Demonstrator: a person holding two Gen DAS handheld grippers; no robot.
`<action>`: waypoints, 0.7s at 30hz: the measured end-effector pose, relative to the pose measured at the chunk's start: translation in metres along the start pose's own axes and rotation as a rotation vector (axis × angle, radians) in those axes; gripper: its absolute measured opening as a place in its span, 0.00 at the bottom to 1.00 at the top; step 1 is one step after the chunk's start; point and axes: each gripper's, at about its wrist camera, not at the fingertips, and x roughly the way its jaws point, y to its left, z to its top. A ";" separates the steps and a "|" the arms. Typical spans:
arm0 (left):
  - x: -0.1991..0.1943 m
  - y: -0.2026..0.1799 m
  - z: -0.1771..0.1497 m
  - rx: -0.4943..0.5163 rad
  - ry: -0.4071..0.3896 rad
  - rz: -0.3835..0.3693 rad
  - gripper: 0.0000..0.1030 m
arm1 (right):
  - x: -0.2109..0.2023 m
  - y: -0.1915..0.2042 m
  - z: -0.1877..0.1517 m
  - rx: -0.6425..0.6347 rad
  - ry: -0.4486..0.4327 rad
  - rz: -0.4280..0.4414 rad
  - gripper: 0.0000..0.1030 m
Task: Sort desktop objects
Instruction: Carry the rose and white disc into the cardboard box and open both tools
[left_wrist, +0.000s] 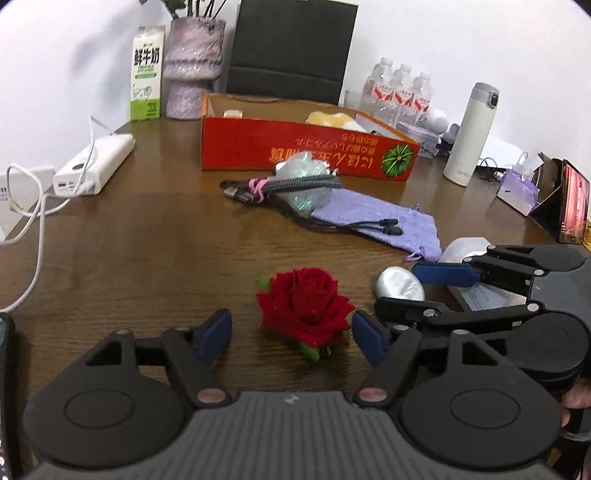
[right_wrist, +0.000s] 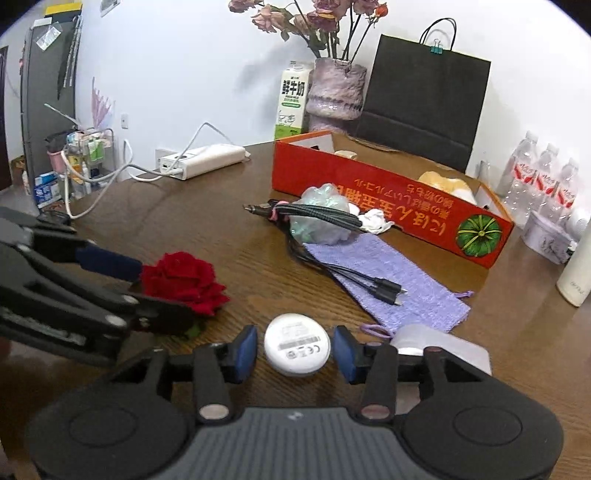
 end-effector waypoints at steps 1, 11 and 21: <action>0.002 -0.001 0.000 0.002 0.000 -0.002 0.64 | 0.001 0.000 0.000 -0.001 -0.001 0.002 0.44; -0.007 -0.003 0.010 0.006 -0.037 0.002 0.34 | -0.005 0.003 0.009 0.029 -0.055 0.051 0.36; -0.015 0.019 0.119 -0.030 -0.120 -0.016 0.34 | -0.033 -0.046 0.082 0.021 -0.275 -0.107 0.36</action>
